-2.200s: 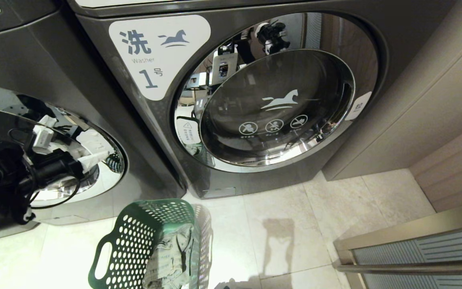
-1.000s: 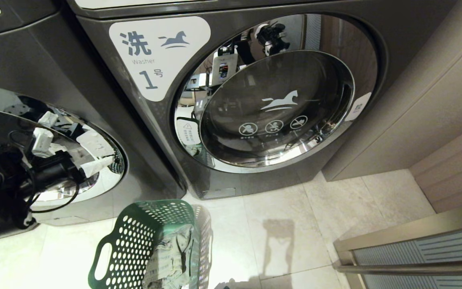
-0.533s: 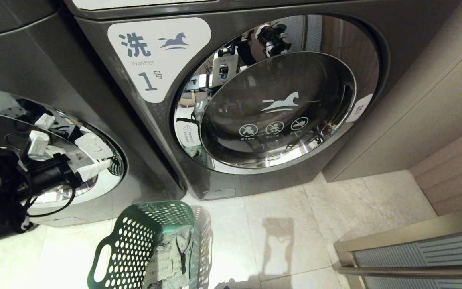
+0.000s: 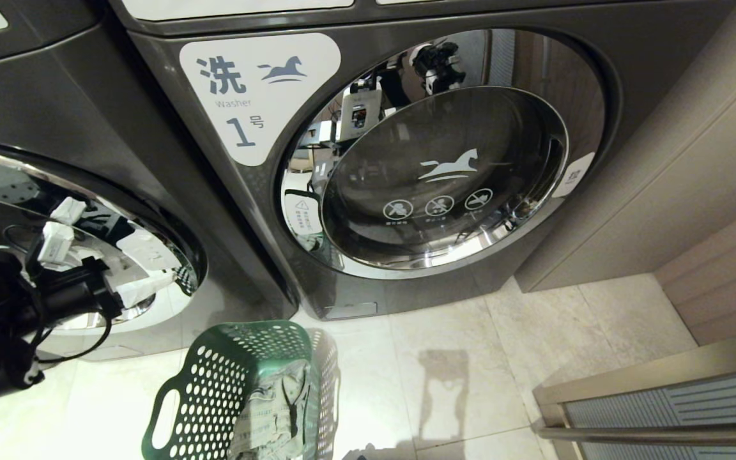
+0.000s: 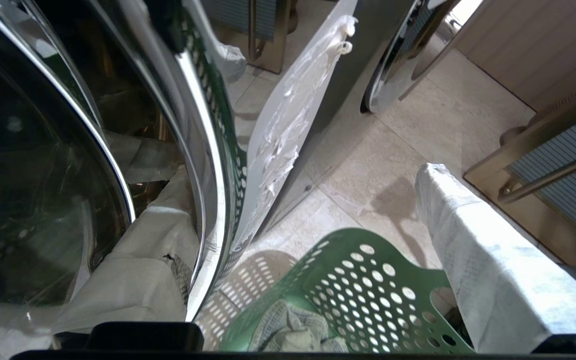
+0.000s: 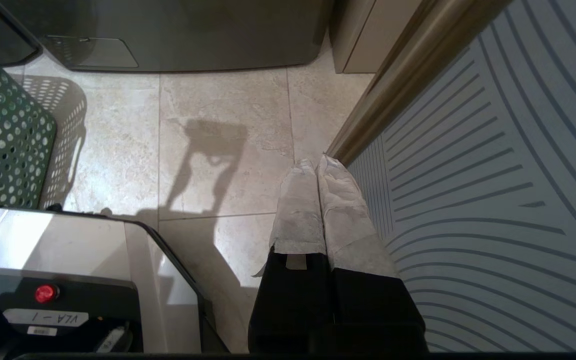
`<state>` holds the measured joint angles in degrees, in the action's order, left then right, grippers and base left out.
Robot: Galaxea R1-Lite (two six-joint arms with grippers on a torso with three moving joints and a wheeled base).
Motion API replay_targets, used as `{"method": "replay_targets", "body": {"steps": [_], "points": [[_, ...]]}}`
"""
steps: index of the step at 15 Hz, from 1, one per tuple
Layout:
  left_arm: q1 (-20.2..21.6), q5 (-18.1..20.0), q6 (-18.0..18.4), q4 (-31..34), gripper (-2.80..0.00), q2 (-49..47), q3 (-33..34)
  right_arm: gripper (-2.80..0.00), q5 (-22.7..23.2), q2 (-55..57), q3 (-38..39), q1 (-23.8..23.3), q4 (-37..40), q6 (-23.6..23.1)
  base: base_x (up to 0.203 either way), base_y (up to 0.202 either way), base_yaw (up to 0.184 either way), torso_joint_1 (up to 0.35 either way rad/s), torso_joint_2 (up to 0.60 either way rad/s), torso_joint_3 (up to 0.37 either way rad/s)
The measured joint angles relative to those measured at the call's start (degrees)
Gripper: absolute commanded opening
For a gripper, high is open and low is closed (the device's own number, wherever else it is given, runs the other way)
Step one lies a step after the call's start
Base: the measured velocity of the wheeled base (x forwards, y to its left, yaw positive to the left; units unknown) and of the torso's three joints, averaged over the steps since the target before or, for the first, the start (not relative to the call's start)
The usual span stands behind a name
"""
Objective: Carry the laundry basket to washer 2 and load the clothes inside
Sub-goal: Open the lid of the washing machine
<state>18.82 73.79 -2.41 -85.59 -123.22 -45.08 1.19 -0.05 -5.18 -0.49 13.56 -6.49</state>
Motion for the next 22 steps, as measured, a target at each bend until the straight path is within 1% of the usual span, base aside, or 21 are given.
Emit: {"method": "replay_targets", "body": {"steps": [4,10,14,16,22], "points": [[0.2,-0.9,0.2,-0.1,0.0,0.4,0.7,-2.8,0.0,0.0,0.0,0.0,0.0,0.0,0.0,0.0,0.0,0.0,0.0,0.0],[2.4,-0.8,0.3,-0.1,0.0,0.9,1.7,-2.8,0.0,0.0,0.0,0.0,0.0,0.0,0.0,0.0,0.0,0.0,0.0,0.0],[3.7,-1.3,0.5,-0.3,0.0,1.5,3.9,-2.8,0.0,0.0,0.0,0.0,0.0,0.0,0.0,0.0,0.0,0.0,0.0,0.0],[4.2,-2.1,0.4,-0.3,0.0,1.6,4.1,-2.8,0.0,0.0,0.0,0.0,0.0,0.0,0.0,0.0,0.0,0.0,0.0,0.0],[5.1,-2.4,0.2,-0.2,0.0,1.4,4.3,-2.8,0.0,0.0,0.0,0.0,0.0,0.0,0.0,0.0,0.0,0.0,0.0,0.0]]}}
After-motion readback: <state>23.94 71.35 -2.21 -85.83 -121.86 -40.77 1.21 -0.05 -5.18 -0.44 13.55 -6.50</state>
